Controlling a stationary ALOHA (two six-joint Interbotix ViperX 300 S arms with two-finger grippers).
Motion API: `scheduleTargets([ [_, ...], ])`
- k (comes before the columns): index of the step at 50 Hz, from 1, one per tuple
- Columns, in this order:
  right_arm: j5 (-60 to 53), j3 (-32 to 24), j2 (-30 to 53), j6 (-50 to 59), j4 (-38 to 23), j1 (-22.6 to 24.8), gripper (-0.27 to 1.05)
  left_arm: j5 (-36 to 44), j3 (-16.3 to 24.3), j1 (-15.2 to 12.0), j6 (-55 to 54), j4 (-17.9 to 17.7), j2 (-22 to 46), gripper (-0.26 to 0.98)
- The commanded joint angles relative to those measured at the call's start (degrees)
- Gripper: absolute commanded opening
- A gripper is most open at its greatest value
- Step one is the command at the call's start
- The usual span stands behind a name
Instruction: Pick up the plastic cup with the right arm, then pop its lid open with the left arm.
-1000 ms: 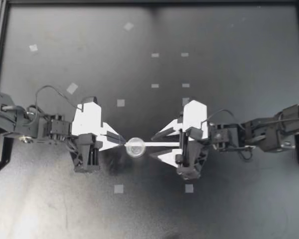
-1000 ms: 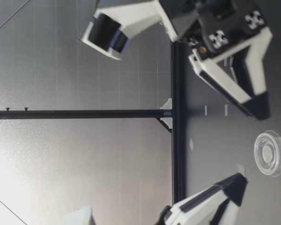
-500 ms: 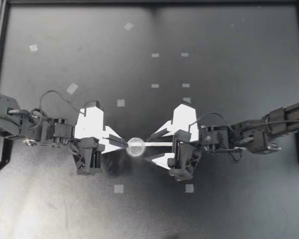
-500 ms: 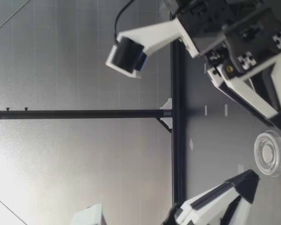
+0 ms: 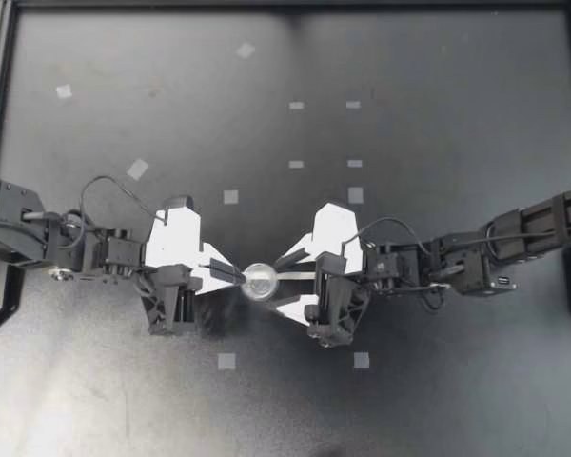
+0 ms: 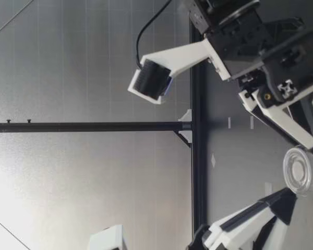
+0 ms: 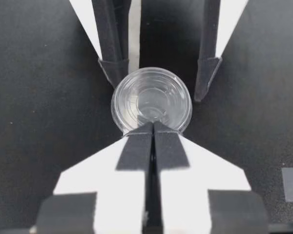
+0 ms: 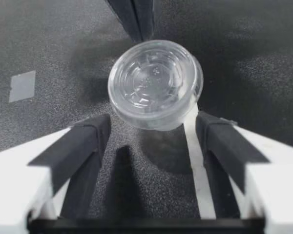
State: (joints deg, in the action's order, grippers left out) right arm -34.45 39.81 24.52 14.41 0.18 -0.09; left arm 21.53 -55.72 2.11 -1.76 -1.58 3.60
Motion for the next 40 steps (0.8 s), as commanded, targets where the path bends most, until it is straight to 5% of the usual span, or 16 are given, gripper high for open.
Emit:
scheduleTargets([
  [1, -0.26, -1.32, -0.62, -0.09, -0.18, -0.09, 0.69, 0.7, 0.53, 0.18, 0.0, -0.09, -0.44, -0.06],
  [40, 5.1, -4.48, -0.09, -0.62, -1.58, 0.0, 0.69, 2.81, 0.97, 0.18, -0.09, -0.09, 2.64, -0.06],
])
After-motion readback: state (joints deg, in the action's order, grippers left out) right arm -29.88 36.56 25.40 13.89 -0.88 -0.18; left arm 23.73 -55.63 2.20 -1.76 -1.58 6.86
